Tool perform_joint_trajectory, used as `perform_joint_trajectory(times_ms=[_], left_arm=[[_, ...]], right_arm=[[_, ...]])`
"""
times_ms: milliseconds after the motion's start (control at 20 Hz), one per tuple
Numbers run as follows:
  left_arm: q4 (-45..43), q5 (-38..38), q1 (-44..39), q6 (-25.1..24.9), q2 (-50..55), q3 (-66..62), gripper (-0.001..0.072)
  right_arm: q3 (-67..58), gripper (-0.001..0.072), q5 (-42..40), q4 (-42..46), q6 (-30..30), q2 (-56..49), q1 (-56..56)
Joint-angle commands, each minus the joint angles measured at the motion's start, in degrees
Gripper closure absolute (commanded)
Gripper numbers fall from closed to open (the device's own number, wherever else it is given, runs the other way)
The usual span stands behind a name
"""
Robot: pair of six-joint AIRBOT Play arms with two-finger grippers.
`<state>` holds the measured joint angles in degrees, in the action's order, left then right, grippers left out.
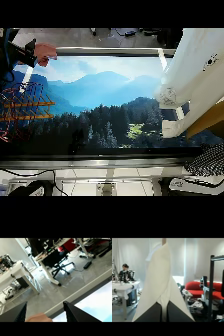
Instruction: Fold the clothes and pants, and hang the long-sleeved shirts on hangers.
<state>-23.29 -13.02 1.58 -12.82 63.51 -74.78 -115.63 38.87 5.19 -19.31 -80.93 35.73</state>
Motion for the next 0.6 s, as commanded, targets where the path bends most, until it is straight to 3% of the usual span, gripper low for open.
perform_joint_trajectory(times_ms=[0,550], left_arm=[[0.0,0.0,0.0,0.0,0.0,0.0,0.0155],[0.0,0.0,0.0,0.0,0.0,0.0,0.0155]], right_arm=[[-0.1,0.0660,5.5,-0.9,-2.1,0.0,0.0],[-0.1,0.0660,29.2,6.6,-2.6,0.0,-10.2]])
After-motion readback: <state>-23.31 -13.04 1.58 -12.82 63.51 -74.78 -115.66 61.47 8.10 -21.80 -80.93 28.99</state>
